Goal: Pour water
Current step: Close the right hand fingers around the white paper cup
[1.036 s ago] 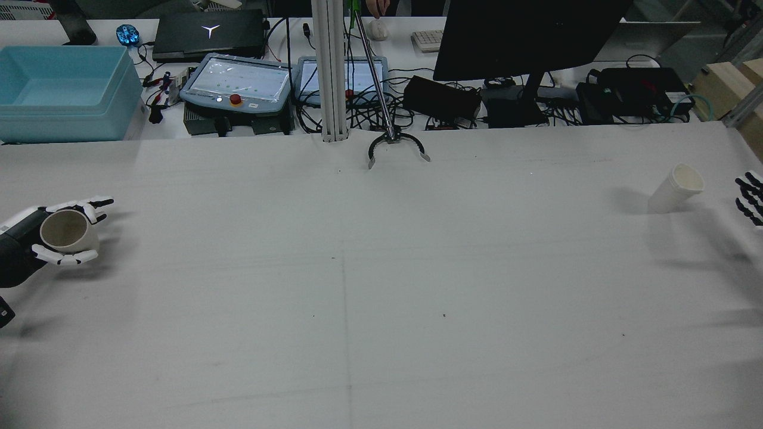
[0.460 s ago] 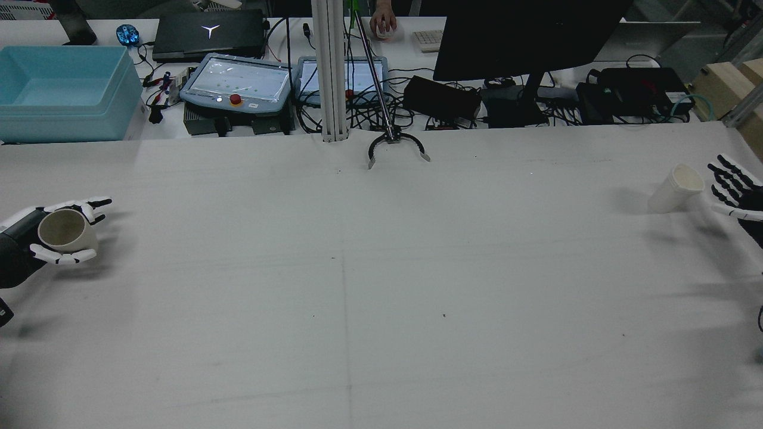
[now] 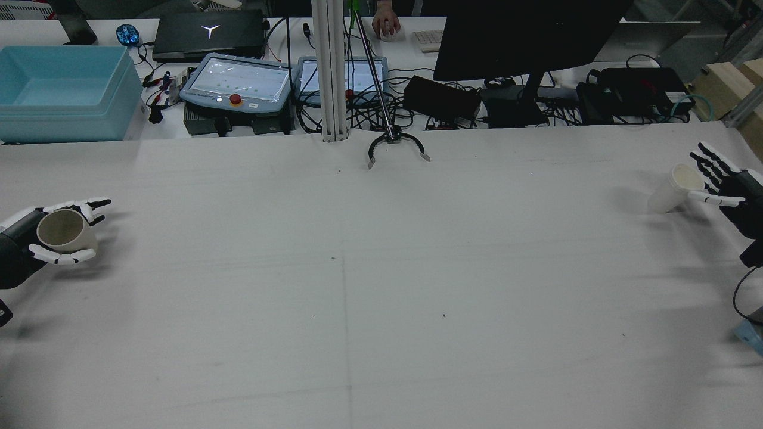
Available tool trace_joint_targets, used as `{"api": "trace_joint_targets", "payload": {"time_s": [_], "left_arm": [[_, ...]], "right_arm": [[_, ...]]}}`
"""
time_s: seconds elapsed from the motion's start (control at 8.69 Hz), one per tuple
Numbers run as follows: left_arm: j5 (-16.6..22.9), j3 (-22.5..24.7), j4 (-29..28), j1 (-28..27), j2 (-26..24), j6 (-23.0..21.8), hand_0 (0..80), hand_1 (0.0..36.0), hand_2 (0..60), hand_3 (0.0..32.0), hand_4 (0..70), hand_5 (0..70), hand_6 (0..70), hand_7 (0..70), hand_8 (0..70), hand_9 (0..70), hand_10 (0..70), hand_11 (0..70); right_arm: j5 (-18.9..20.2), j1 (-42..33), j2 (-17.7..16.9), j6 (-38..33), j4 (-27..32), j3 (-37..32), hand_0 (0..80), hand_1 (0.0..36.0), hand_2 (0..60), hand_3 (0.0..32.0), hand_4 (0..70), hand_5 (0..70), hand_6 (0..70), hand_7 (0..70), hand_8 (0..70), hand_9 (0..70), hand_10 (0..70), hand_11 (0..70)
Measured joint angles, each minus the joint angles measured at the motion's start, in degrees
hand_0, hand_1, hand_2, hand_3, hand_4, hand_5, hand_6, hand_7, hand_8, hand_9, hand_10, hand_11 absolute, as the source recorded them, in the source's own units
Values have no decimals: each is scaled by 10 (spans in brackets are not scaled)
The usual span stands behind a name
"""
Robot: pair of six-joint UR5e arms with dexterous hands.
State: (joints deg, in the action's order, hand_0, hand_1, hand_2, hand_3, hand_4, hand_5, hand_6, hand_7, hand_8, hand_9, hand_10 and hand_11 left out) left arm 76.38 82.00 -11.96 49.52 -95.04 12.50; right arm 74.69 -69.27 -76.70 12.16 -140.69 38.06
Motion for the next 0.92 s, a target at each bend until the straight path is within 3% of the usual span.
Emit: {"api": "trace_joint_targets", "payload": {"time_s": [0.35,0.58,0.69,0.81,0.92], "left_arm": [[-1,0,-2,1,6,-7,800,360,512,0,700,700,125,190,55,49,70,139],[-1,0,-10,1,18,-9,800,360,481,0,700,700,124,189,54,48,71,141],[-1,0,-14,1,24,-11,800,360,469,0,700,700,124,189,55,49,72,142],[-2,1,-20,2,32,-13,800,360,468,0,700,700,123,187,55,49,72,142],[-2,1,-24,2,35,-13,800,360,458,0,698,700,122,188,54,48,71,141]], "right_arm": [[-1,13,13,6,-9,4,788,356,197,96,56,98,64,168,2,19,0,0],[-2,19,22,8,-11,6,800,360,228,76,86,117,84,214,6,28,0,0],[-2,20,25,7,-11,9,800,360,316,66,149,165,189,443,131,214,0,0],[-1,21,26,6,-11,13,800,360,373,108,168,208,286,619,283,429,20,73],[-1,21,25,5,-11,16,800,360,520,196,168,245,384,700,459,658,129,238]]}}
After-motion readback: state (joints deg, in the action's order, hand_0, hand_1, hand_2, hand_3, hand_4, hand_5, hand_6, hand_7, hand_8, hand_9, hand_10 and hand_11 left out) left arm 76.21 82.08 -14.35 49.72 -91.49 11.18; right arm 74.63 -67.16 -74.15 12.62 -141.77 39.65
